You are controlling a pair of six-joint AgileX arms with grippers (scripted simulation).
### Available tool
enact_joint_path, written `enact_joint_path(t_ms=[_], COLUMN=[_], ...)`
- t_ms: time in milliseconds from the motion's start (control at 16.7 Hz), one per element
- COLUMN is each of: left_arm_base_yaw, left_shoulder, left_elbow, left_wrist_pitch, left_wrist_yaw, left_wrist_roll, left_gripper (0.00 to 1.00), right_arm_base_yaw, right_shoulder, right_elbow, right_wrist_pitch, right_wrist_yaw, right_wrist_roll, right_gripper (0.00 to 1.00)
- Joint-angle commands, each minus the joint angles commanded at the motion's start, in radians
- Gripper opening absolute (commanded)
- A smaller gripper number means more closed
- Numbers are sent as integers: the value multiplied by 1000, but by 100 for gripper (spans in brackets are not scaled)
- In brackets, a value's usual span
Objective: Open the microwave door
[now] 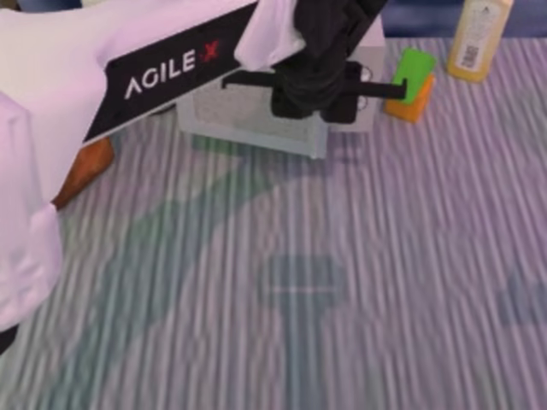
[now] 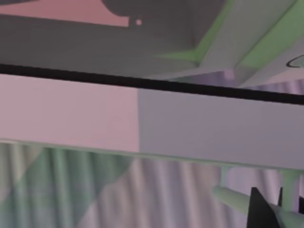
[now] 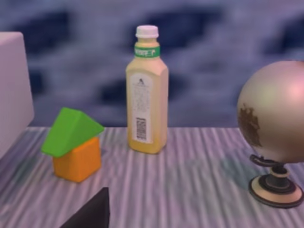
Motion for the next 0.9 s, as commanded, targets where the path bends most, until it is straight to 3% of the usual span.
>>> enact_joint_path(t_ms=[900], left_arm_base_yaw=[14], left_shoulder=[-65], left_elbow=[-110], left_wrist_pitch=[54], left_wrist_yaw=[26], left_wrist_roll=[71], left_gripper=[0], right_arm_base_yaw=[0], right_shoulder=[0], right_elbow=[0], right_wrist_pitch=[0], right_wrist_yaw=[0], right_wrist_roll=[0], right_gripper=[100])
